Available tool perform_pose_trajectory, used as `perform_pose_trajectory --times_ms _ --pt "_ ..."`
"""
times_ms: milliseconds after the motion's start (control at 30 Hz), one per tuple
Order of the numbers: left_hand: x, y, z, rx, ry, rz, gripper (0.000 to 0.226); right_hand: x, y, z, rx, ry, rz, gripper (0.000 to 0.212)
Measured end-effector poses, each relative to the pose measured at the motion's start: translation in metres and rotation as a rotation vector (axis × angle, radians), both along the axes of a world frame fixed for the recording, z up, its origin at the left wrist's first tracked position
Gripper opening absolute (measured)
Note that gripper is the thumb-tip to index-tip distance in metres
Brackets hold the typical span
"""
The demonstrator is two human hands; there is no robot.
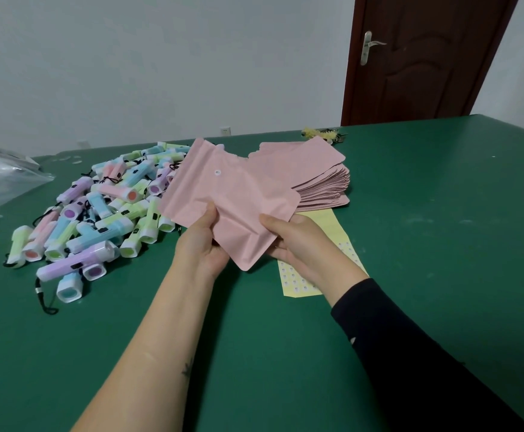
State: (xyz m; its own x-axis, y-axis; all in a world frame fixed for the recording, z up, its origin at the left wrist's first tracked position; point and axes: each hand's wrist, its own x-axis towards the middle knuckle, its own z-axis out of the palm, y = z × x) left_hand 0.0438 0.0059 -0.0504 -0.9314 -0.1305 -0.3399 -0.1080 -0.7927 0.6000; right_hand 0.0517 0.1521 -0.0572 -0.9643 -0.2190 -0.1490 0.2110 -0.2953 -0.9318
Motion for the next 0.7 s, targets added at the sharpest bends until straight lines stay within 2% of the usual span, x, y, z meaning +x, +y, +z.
perform_pose_trajectory --times_ms 100,200,267,367,533,667,700 --pt "0.0 0.001 -0.002 -0.04 -0.02 0.018 0.025 0.001 0.0 0.001 0.029 0.014 0.0 0.012" --pt "0.003 -0.002 -0.003 -0.142 0.089 -0.058 0.027 0.0 0.004 0.005 0.011 0.027 -0.052 0.015" --pt "0.005 -0.002 -0.003 -0.305 0.166 -0.218 0.039 -0.002 0.009 0.008 0.004 0.045 -0.1 0.019" --pt "0.006 0.005 -0.007 -0.555 0.154 -0.29 0.032 -0.004 0.017 0.011 -0.008 0.069 -0.157 0.026" --pt "0.003 0.006 -0.01 -0.606 0.127 -0.158 0.014 -0.011 0.031 0.02 -0.072 0.126 -0.198 0.014" --pt "0.0 -0.005 -0.011 -0.514 0.02 -0.086 0.012 -0.032 0.077 0.031 -0.406 0.168 -0.479 0.015" --pt "-0.001 -0.006 -0.012 -0.483 -0.012 -0.068 0.012 -0.038 0.092 0.03 -0.438 0.169 -0.583 0.015"
